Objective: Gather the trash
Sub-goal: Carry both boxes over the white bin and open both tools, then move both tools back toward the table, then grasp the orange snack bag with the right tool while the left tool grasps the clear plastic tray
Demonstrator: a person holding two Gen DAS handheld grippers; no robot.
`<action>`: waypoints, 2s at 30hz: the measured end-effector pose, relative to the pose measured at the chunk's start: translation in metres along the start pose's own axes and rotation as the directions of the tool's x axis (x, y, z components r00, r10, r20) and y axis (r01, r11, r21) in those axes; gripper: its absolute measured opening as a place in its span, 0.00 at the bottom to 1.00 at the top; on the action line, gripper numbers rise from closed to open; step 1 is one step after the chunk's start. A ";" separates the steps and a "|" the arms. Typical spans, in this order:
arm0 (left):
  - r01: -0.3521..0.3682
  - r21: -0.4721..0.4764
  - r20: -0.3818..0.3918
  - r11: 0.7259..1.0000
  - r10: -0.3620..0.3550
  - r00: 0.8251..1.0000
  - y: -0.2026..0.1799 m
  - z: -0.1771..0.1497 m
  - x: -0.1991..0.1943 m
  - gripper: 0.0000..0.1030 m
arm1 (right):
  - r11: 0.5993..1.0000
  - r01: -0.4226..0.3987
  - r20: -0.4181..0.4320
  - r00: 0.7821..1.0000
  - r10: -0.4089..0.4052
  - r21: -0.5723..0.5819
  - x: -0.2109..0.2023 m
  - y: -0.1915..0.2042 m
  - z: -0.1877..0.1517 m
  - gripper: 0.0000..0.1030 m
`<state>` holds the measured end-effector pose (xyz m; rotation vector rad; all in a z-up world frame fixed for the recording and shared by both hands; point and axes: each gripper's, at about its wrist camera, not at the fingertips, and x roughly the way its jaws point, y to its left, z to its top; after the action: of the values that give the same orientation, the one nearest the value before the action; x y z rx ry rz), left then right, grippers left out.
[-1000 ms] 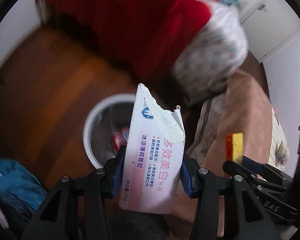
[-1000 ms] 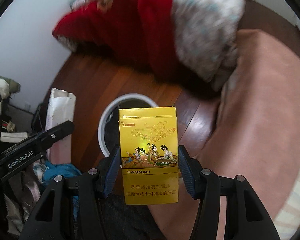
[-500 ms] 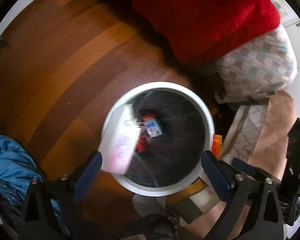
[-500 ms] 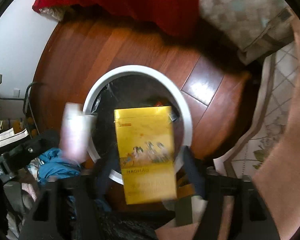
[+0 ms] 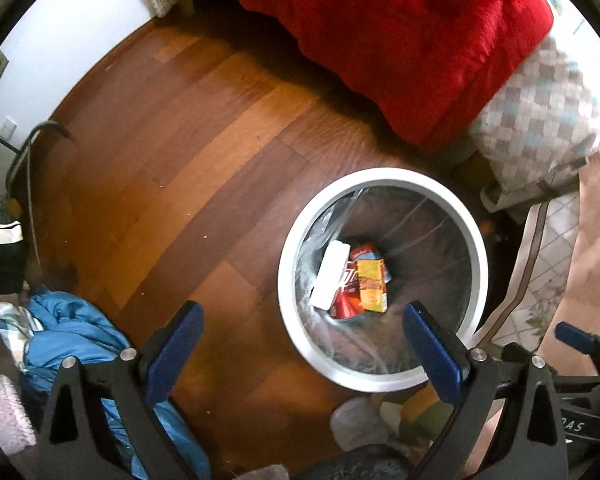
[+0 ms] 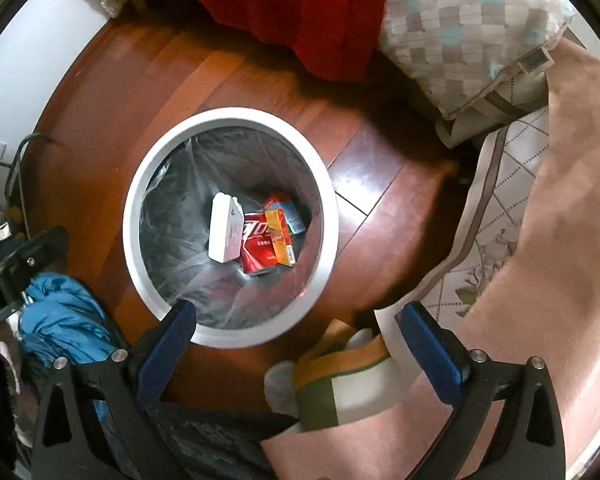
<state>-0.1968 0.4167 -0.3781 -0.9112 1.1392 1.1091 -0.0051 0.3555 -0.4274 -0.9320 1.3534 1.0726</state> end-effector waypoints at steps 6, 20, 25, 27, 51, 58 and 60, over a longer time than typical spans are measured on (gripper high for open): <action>-0.028 0.034 0.037 0.999 0.027 0.999 -0.012 -0.017 -0.017 0.98 | 1.000 -0.009 0.025 1.000 0.009 0.019 -0.016 -0.003 -0.016 1.00; -0.021 0.058 0.147 0.998 0.012 0.989 -0.024 -0.049 -0.093 0.98 | 0.999 -0.031 0.157 0.987 0.028 0.018 -0.089 -0.006 -0.047 1.00; -0.008 0.064 0.201 0.998 -0.005 0.979 -0.028 -0.063 -0.133 0.98 | 0.997 -0.076 0.227 0.971 0.070 0.020 -0.131 -0.011 -0.066 1.00; -0.009 0.066 0.221 0.998 -0.006 0.975 -0.032 -0.070 -0.151 0.98 | 0.992 -0.123 0.261 0.959 0.111 0.029 -0.152 -0.016 -0.077 1.00; 0.129 0.559 0.118 0.819 -0.233 0.965 -0.425 -0.219 -0.158 0.98 | 0.772 0.176 0.094 0.952 -0.291 0.611 -0.241 -0.480 -0.319 1.00; 0.144 0.633 0.017 0.760 -0.199 0.980 -0.517 -0.245 -0.127 0.98 | 0.774 0.107 0.054 0.982 -0.179 0.625 -0.187 -0.546 -0.338 1.00; 0.161 0.654 0.007 0.739 -0.218 0.976 -0.535 -0.247 -0.132 0.98 | 0.778 0.080 0.071 0.985 -0.159 0.623 -0.182 -0.549 -0.339 0.99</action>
<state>0.2621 0.0336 -0.2957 -0.4046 1.2142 0.5001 0.4388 -0.1309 -0.3016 -0.4400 1.3943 0.5055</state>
